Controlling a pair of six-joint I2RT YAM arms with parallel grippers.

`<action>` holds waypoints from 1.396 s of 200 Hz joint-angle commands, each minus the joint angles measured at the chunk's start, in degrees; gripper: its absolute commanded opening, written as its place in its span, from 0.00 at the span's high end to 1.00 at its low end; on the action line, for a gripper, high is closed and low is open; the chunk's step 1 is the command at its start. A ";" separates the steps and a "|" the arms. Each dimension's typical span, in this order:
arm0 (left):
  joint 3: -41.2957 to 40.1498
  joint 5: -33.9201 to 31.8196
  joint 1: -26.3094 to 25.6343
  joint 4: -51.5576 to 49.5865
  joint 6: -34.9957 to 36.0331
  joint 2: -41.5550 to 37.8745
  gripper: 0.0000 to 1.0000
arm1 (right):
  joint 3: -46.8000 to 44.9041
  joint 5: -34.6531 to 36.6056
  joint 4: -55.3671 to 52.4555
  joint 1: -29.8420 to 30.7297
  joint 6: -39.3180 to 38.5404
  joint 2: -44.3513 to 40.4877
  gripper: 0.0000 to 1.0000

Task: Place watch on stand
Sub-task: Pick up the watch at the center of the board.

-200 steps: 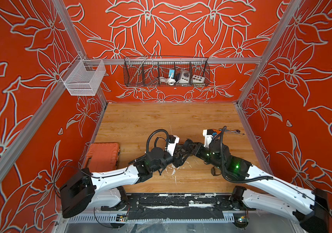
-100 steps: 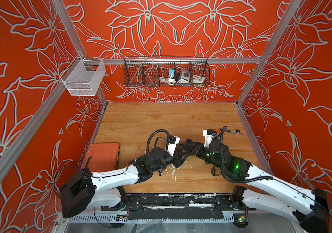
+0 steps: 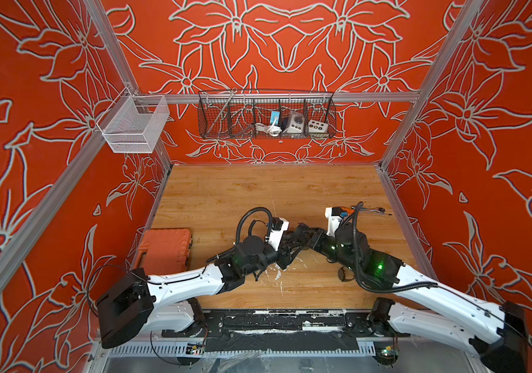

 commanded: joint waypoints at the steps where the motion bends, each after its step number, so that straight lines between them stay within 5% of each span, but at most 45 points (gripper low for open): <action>1: 1.16 -0.04 -0.04 4.54 -1.67 1.36 0.15 | -0.71 2.73 3.00 1.22 3.30 0.44 1.00; 29: 2.05 -0.23 -0.07 4.19 -1.93 2.44 0.26 | -0.42 3.05 3.77 2.36 3.64 1.41 1.00; 156: 3.51 -0.35 -0.10 1.81 -2.15 3.15 0.46 | 0.09 5.56 3.50 4.87 2.98 2.73 1.00; 220: 3.51 1.25 -0.10 0.64 -1.95 3.57 0.39 | 0.30 6.25 2.98 4.95 2.71 2.33 1.00; 279: 3.69 1.63 -0.08 0.20 -1.38 3.55 0.45 | 0.40 5.85 3.33 4.95 2.84 2.74 1.00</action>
